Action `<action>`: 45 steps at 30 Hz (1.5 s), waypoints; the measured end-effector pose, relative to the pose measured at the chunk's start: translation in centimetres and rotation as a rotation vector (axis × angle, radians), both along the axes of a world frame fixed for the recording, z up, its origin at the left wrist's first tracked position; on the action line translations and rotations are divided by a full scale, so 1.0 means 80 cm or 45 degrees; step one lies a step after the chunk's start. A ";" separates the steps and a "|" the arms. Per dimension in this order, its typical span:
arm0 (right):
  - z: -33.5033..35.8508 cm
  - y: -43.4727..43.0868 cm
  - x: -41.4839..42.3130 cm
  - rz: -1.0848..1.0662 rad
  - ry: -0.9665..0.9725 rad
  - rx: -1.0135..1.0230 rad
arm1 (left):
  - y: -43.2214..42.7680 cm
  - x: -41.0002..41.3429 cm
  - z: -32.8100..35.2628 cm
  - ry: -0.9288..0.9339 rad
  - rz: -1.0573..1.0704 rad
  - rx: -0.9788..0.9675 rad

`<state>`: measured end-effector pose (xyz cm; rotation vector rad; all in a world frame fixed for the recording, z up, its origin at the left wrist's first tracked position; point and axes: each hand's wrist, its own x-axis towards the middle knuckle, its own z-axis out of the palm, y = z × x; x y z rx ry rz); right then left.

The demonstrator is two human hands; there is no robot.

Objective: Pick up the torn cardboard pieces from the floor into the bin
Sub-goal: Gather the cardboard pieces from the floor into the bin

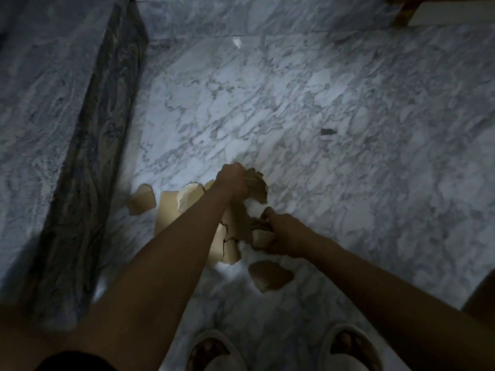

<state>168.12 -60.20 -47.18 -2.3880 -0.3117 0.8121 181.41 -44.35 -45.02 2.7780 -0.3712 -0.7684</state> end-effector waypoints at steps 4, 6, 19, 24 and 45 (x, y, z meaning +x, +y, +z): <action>0.036 0.005 0.012 0.398 0.168 -0.233 | 0.038 0.007 0.054 0.056 0.019 -0.001; 0.037 0.027 0.001 0.670 0.137 -0.411 | 0.059 0.001 0.074 0.160 -0.021 0.077; 0.013 0.084 -0.034 0.940 -0.232 -0.582 | 0.223 -0.046 0.057 0.190 0.648 0.126; 0.030 0.062 0.022 0.611 0.286 -0.450 | 0.262 -0.034 0.031 0.138 0.781 0.000; 0.029 0.087 0.092 -0.527 -0.103 -0.111 | 0.268 -0.012 0.043 -0.054 0.674 -0.514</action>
